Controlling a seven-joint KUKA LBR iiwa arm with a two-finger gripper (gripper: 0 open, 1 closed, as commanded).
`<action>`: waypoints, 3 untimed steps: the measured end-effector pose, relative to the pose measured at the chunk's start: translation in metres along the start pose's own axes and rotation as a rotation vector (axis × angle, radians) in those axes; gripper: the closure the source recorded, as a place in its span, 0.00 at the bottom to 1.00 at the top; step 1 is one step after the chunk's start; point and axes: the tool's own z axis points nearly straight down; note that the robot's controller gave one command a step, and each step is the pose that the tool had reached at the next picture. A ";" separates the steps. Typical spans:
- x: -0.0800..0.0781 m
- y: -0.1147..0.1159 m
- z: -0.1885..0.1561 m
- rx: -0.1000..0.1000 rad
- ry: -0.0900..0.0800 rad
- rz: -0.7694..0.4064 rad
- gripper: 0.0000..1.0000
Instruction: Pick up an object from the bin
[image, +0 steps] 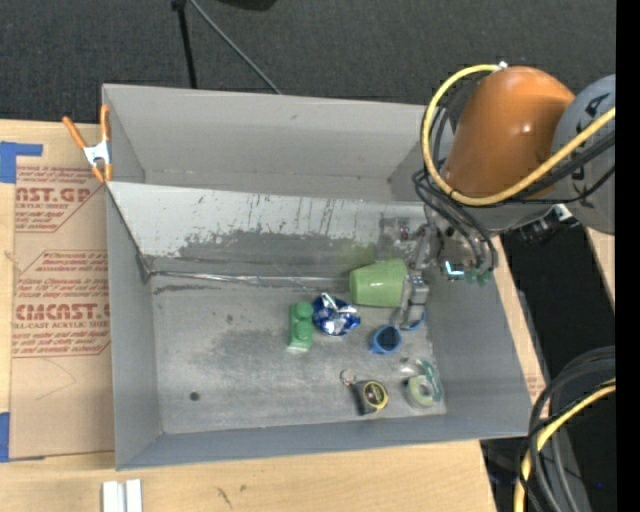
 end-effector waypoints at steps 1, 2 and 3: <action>0.033 0.015 0.164 0.001 -0.021 -0.228 0.00; 0.083 -0.076 0.150 0.005 -0.010 -0.641 0.00; 0.067 -0.085 0.169 -0.003 -0.006 -1.069 0.00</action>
Offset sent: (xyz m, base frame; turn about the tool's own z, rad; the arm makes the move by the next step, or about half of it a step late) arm -0.0377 0.0140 -0.1656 -0.2297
